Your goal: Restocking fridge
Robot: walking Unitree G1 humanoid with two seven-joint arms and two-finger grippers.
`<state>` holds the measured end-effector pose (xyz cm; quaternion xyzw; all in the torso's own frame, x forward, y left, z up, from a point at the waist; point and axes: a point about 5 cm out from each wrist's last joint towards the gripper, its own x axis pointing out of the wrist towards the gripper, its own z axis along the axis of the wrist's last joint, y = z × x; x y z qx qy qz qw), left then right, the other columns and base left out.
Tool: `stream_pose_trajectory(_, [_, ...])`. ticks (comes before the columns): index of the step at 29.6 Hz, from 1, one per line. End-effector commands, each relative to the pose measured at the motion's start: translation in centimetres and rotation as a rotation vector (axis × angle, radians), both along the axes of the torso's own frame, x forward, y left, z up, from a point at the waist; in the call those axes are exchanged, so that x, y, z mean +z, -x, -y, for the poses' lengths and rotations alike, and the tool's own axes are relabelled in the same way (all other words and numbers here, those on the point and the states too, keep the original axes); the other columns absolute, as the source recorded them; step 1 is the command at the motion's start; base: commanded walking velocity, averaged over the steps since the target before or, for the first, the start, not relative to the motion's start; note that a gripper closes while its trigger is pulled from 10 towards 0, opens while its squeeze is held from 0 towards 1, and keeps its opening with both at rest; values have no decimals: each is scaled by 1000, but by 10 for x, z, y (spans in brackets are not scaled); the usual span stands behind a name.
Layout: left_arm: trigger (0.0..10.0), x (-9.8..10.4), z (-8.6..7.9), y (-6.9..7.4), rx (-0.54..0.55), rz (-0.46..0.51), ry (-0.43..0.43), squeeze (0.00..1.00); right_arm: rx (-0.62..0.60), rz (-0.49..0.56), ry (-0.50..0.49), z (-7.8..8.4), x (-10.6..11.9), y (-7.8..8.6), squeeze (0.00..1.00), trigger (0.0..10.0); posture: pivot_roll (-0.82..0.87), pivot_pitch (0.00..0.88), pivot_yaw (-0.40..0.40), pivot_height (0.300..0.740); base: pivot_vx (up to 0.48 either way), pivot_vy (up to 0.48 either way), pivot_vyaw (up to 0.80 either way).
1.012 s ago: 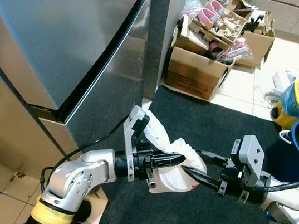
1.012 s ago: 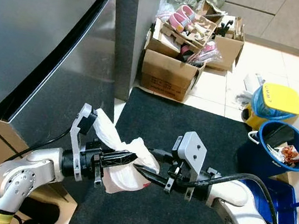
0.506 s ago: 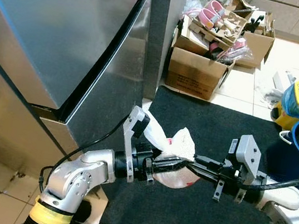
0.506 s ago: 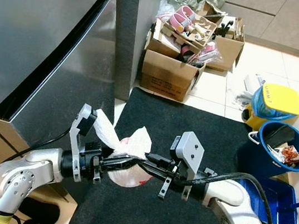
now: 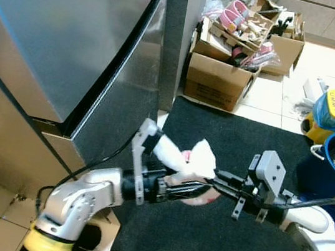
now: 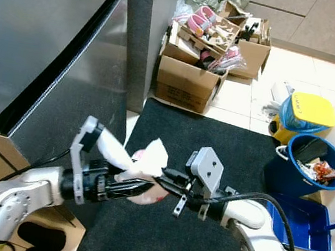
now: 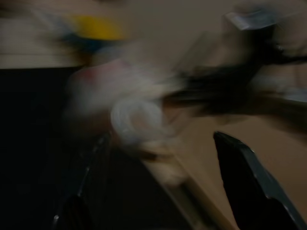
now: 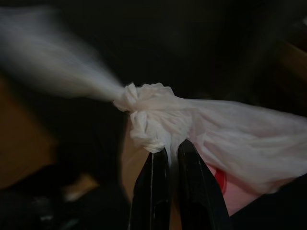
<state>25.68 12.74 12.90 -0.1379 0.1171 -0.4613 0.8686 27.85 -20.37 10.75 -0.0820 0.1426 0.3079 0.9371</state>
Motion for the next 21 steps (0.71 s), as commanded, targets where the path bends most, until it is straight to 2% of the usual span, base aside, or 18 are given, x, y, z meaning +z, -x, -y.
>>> stream_pose_trajectory(1, [10000, -15, -16, -11, 218, 2, -87, 0, -59, -21, -21, 8, -9, 3, 0, 10000, -90, 153, -19, 740, 0, 0, 0])
stream_pose_trajectory(4, [10000, -29, -39, -20, 473, 0, -164, 0, -107, -90, -58, 13, -29, 11, 0, 10000, -84, 155, -23, 740, 0, 0, 0])
stream_pose_trajectory(5, [10000, -29, -39, -20, 473, 0, -164, 0, -107, -90, -58, 13, -29, 11, 0, 10000, -84, 155, -23, 740, 0, 0, 0])
stream_pose_trajectory(6, [10000, -34, -44, -17, 508, 15, -218, 0, -121, -129, -58, 14, -41, 17, 0, 10000, -85, 156, -22, 740, 0, 0, 0])
stream_pose_trajectory(11, [10000, -38, -48, -9, 495, 27, -264, 0, -139, -159, -50, 15, -52, 23, 0, 10000, -87, 157, -20, 740, 0, 0, 0])
stream_pose_trajectory(12, [10000, -40, -56, -1, 512, 49, -319, 0, -166, -168, -50, 18, -57, 25, 0, 10000, -86, 162, -14, 740, 0, 0, 0])
stream_pose_trajectory(14, [10000, -40, -56, -1, 512, 49, -319, 0, -166, -168, -50, 18, -57, 25, 0, 10000, -86, 162, -14, 740, 0, 0, 0])
stream_pose_trajectory(15, [10000, -40, -66, 7, 539, 77, -379, 0, -193, -172, -54, 20, -60, 26, 0, 10000, -79, 167, -12, 740, 0, 0, 0])
stream_pose_trajectory(16, [10000, -40, -66, 7, 539, 77, -379, 0, -193, -172, -54, 20, -60, 26, 0, 10000, -79, 167, -12, 740, 0, 0, 0])
stream_pose_trajectory(18, [10000, -35, -88, 21, 643, 123, -444, 0, -245, -172, -58, 24, -66, 26, 0, 10000, -64, 177, -10, 740, 0, 0, 0])
stream_pose_trajectory(20, [10000, -35, -88, 21, 643, 123, -444, 0, -245, -172, -58, 24, -66, 26, 0, 10000, -64, 177, -10, 740, 0, 0, 0])
stream_pose_trajectory(21, [10000, -31, -98, 26, 685, 134, -455, 0, -258, -170, -59, 25, -68, 26, 0, 10000, -57, 180, -9, 740, 0, 0, 0])
